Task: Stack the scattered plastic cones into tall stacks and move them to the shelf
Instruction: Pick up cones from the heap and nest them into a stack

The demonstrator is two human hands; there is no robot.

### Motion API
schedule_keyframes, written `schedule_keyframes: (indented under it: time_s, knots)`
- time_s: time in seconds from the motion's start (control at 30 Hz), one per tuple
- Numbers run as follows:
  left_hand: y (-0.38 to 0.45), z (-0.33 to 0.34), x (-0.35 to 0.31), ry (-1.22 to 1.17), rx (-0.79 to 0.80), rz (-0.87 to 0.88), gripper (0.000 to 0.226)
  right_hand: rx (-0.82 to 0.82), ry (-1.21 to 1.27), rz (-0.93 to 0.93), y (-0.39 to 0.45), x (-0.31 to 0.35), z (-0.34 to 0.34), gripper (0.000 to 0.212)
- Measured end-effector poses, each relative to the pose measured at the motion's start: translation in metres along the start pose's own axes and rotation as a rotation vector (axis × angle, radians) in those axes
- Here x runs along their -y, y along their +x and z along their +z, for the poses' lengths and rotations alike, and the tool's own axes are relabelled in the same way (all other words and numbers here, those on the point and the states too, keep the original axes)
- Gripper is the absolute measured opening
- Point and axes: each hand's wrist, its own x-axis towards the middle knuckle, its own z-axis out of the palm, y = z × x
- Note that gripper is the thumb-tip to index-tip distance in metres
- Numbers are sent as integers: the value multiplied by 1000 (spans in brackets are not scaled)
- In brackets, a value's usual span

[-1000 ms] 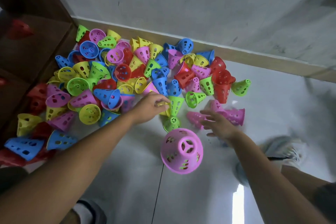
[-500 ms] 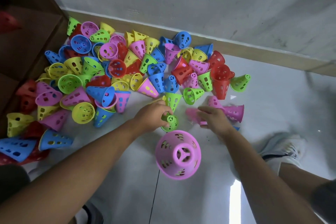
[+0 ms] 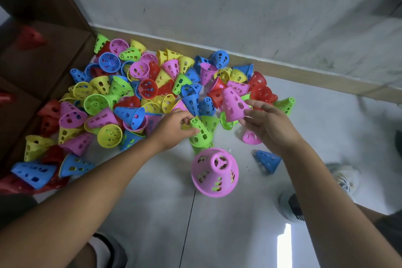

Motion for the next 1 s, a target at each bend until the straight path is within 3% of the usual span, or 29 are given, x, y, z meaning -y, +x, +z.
schedule_keyframes:
  time_s: [0.07, 0.2, 0.3, 0.4, 0.5, 0.8, 1.0]
  knots:
    - [-6, -11, -7, -81, -33, -14, 22, 75, 43, -10, -14, 10, 4, 37]
    - [-17, -34, -21, -303, -124, -42, 38, 256, 70, -53, -45, 32, 15, 49]
    - [-26, -52, -45, -428, -176, -32, 14, 375, 55, -114, -70, 48, 26, 49]
    - [-33, -66, -62, -470, -256, 6, 12, 483, -17, -164, -94, 59, 33, 49]
    - [-39, -82, -78, -534, -287, 33, 16, 569, -120, -174, -109, 66, 36, 61]
    - [-59, -121, -133, -753, -327, 95, 15, 683, -439, -92, -132, 69, 41, 66]
    - [-72, -129, -158, -823, -248, 174, 11, 708, -754, -93, -136, 60, 45, 60]
